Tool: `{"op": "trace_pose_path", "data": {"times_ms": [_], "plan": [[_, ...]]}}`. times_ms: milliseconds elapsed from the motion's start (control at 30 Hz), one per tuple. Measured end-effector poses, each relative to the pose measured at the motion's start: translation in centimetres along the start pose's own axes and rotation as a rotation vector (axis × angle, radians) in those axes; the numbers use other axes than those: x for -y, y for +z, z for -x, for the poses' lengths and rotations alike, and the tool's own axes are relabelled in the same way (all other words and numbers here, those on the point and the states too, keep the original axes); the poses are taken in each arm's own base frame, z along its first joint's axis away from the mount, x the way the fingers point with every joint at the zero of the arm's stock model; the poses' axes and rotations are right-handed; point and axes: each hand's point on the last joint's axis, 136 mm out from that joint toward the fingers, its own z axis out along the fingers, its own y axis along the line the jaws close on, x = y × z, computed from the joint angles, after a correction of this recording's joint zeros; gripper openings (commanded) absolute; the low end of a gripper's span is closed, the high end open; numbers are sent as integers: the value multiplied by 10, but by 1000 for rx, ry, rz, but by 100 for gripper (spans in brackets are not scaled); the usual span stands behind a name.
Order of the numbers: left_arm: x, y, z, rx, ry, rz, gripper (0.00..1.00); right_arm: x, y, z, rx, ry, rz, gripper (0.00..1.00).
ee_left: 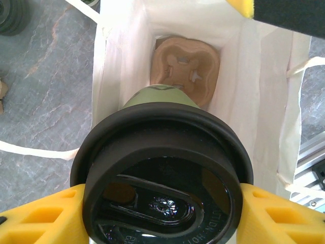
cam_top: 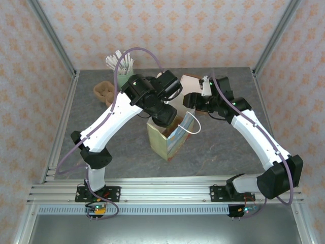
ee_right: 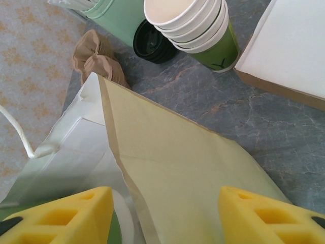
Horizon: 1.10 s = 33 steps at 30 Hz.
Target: Pack the takeout coffee
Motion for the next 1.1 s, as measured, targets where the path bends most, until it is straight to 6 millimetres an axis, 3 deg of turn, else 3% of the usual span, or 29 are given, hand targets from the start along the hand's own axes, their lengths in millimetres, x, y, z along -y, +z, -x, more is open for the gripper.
{"op": "trace_pose_path", "data": {"times_ms": [500,1100], "plan": [[-1,-4,-2,5,-24,-6,42,21,-2,7,46,-38,-118,71],[3,-1,-4,-13,-22,-23,39,31,-20,19,126,-83,-217,73]]}}
